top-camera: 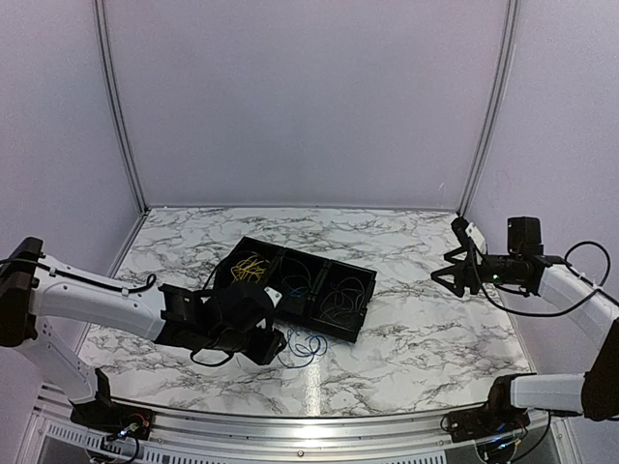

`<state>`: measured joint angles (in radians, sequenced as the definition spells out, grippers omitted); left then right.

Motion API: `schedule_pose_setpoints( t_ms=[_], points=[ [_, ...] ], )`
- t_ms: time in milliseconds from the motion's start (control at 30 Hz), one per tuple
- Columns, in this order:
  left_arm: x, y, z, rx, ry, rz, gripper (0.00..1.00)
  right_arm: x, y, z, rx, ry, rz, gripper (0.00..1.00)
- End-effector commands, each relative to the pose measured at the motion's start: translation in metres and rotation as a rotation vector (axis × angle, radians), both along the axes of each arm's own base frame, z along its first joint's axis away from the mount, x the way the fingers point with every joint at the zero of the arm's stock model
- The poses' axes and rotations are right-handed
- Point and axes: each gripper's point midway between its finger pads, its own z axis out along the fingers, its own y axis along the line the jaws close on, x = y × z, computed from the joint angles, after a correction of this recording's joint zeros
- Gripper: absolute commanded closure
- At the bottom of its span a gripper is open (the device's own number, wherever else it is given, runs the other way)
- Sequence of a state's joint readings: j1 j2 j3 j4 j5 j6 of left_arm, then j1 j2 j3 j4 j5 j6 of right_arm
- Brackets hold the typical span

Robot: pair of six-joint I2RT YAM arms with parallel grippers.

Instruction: Untangle the cables

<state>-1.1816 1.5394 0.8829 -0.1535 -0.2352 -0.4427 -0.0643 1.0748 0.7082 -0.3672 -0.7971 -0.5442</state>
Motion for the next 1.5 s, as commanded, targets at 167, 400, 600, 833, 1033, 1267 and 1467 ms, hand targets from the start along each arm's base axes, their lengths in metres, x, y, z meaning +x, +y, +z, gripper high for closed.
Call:
schedule_pose_setpoints(
  t_ms=[167, 400, 600, 833, 1033, 1267, 1467],
  points=[
    [0.003, -0.033, -0.027, -0.045, 0.003, -0.056, 0.61, -0.003, -0.006, 0.003, -0.043, -0.047, -0.021, 0.20],
    [0.005, -0.031, -0.016, -0.078, -0.027, -0.042, 0.90, -0.002, -0.009, -0.002, -0.052, -0.040, -0.033, 0.20],
    [-0.002, -0.031, 0.043, -0.183, -0.128, -0.090, 1.00, -0.007, -0.001, 0.002, -0.013, -0.037, 0.015, 0.21],
    [-0.030, -0.035, 0.108, -0.284, -0.283, -0.259, 1.00, -0.030, 0.028, 0.037, 0.112, -0.053, 0.164, 0.31],
    [-0.026, -0.035, 0.150, -0.348, -0.403, -0.263, 1.00, -0.050, 0.086, 0.068, 0.103, -0.079, 0.390, 0.31],
    [-0.017, -0.053, 0.170, -0.357, -0.492, -0.282, 1.00, -0.077, 0.139, 0.067, 0.143, 0.019, 0.610, 0.30],
    [-0.010, -0.070, 0.184, -0.387, -0.489, -0.257, 1.00, -0.093, 0.187, 0.036, 0.085, 0.132, 0.713, 0.25]
  ],
)
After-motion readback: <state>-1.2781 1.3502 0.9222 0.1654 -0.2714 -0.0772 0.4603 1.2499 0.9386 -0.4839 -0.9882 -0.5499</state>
